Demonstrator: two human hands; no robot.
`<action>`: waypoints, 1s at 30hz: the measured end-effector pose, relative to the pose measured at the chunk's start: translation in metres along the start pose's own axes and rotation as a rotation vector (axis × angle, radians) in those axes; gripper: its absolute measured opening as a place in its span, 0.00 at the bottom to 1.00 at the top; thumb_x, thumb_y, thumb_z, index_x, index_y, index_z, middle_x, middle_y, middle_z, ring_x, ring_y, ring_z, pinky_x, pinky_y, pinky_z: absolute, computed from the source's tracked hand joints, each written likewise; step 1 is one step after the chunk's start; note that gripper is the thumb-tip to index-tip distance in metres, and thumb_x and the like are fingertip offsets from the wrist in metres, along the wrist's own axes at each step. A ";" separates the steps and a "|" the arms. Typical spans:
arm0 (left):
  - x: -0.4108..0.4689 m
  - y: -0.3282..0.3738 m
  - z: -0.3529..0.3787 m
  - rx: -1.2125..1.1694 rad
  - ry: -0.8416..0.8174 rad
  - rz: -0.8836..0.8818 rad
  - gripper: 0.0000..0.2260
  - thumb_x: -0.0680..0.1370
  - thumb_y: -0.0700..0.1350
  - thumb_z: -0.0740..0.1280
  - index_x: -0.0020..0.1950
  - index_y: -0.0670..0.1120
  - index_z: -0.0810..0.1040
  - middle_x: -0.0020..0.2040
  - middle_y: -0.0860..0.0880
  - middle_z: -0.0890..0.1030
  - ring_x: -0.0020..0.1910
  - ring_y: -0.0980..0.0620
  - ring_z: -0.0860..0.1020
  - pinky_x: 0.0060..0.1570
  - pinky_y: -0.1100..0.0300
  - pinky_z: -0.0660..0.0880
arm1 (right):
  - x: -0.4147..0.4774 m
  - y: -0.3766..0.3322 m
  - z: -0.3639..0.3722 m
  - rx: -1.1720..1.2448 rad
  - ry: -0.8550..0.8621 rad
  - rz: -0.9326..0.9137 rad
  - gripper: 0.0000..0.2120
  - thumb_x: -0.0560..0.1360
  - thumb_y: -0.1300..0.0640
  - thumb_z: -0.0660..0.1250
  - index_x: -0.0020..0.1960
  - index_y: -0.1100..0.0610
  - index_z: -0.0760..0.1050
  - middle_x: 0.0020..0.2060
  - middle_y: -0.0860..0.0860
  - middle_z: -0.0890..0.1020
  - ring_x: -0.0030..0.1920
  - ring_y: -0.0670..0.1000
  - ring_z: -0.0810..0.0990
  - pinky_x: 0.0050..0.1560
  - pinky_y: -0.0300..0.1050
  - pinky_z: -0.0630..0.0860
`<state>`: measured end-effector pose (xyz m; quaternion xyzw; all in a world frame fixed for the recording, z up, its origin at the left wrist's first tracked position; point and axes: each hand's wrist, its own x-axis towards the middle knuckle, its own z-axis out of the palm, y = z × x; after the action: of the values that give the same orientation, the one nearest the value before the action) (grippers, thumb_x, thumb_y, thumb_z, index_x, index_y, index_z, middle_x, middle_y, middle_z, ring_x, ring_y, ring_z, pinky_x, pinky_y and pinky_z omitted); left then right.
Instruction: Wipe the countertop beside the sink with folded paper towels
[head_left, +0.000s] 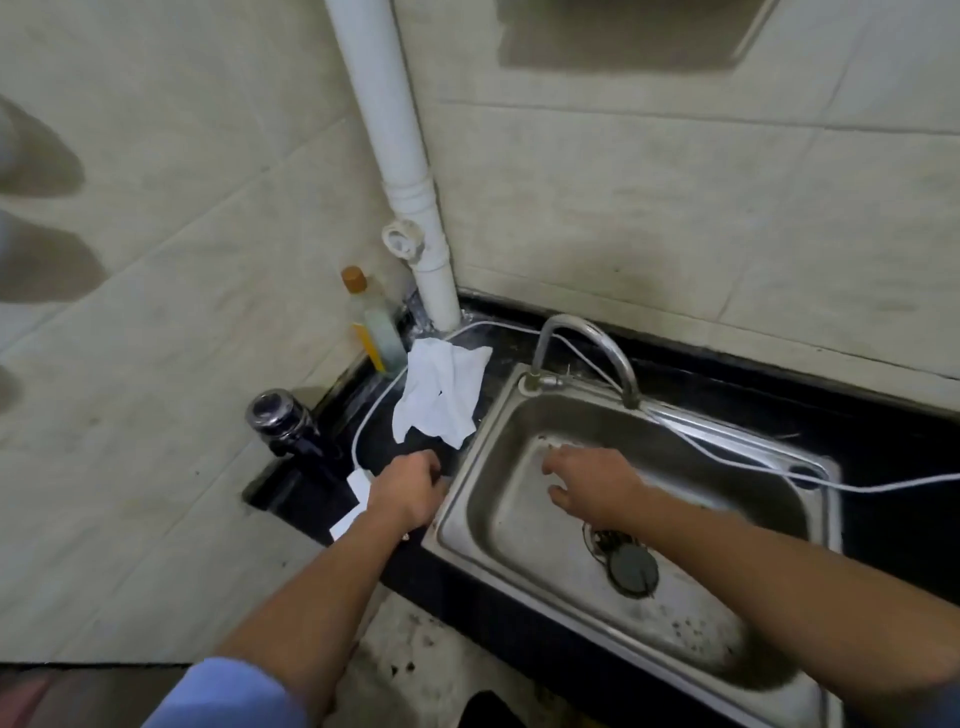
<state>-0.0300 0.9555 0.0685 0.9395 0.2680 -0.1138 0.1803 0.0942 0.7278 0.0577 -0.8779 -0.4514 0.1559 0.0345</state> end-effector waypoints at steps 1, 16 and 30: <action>0.010 -0.003 0.001 -0.013 -0.010 -0.017 0.09 0.75 0.51 0.65 0.52 0.50 0.77 0.51 0.48 0.81 0.52 0.45 0.78 0.47 0.54 0.76 | 0.006 0.001 0.004 -0.005 -0.017 -0.014 0.17 0.78 0.47 0.59 0.65 0.49 0.70 0.64 0.49 0.74 0.60 0.53 0.75 0.55 0.47 0.71; 0.215 -0.063 0.020 -0.046 -0.011 -0.013 0.18 0.76 0.45 0.66 0.63 0.39 0.70 0.61 0.36 0.69 0.59 0.37 0.72 0.53 0.46 0.74 | 0.105 0.008 0.033 0.104 -0.111 0.204 0.18 0.79 0.46 0.58 0.68 0.47 0.70 0.64 0.48 0.75 0.59 0.51 0.77 0.56 0.45 0.71; 0.233 -0.082 0.016 -0.021 -0.085 -0.065 0.08 0.77 0.44 0.64 0.51 0.40 0.76 0.52 0.41 0.77 0.48 0.43 0.78 0.41 0.53 0.76 | 0.109 -0.006 0.043 0.135 -0.157 0.330 0.18 0.79 0.46 0.59 0.67 0.48 0.71 0.60 0.48 0.78 0.57 0.52 0.78 0.56 0.46 0.74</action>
<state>0.1169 1.1217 -0.0413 0.9227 0.2917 -0.1566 0.1974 0.1356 0.8158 -0.0087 -0.9209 -0.2909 0.2573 0.0320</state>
